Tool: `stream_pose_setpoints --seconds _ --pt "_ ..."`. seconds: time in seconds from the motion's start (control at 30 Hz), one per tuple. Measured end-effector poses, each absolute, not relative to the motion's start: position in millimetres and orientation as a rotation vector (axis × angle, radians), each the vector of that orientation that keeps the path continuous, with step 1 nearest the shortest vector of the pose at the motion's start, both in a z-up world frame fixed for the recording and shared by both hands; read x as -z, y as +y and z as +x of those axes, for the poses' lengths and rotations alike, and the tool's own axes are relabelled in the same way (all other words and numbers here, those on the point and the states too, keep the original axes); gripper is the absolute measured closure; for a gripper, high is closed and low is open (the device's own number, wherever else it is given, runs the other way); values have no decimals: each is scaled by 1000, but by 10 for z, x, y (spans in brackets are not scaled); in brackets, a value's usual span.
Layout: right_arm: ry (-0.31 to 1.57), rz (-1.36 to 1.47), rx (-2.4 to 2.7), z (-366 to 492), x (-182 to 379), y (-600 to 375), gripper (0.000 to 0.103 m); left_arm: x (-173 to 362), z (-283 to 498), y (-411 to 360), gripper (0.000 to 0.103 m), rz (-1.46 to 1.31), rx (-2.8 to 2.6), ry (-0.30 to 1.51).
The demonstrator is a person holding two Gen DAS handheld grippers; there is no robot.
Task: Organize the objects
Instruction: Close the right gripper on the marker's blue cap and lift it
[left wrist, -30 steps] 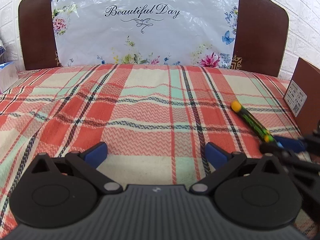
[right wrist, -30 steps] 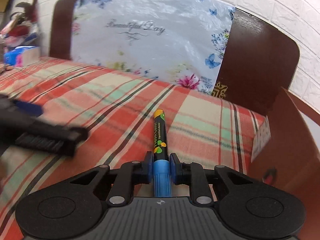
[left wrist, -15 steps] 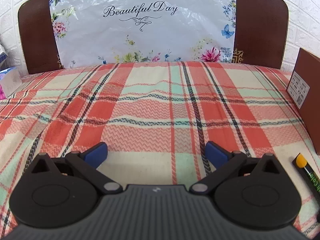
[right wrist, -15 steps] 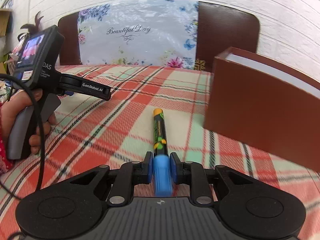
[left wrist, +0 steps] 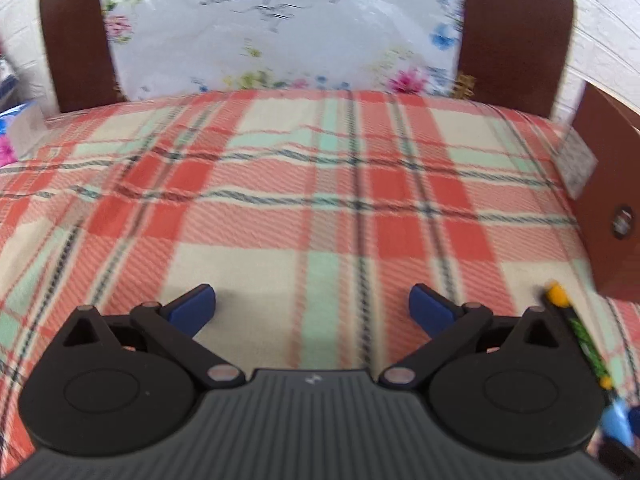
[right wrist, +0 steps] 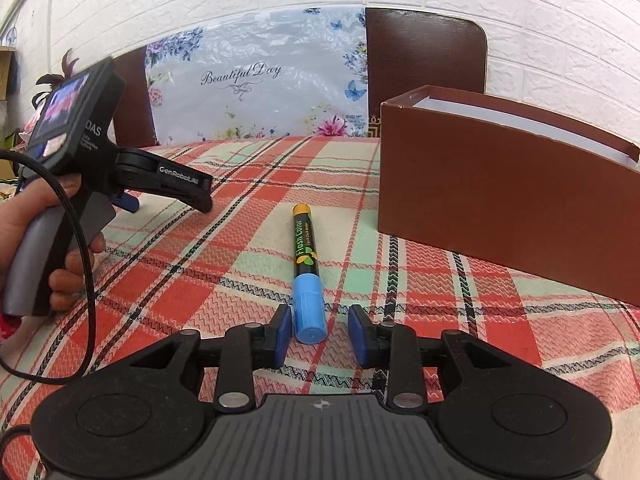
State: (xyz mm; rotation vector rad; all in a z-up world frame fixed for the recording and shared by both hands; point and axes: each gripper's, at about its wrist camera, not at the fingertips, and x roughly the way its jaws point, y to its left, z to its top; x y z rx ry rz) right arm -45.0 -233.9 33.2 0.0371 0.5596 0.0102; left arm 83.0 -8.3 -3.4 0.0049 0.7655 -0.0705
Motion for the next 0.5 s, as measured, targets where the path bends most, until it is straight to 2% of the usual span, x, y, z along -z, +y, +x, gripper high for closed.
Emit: stream_pose_setpoints --seconds 0.03,0.13,0.3,0.5 --pt "558 40 -13 -450 -329 -2348 72 11 790 -159 1 4 101 780" --pt "556 49 -22 -451 -315 -2372 69 -106 669 -437 12 20 194 799" --pt "555 51 -35 -439 -310 -2375 65 -253 580 -855 13 41 320 816" --pt "557 67 -40 -407 -309 -2385 65 -56 612 -1090 16 -10 355 937"
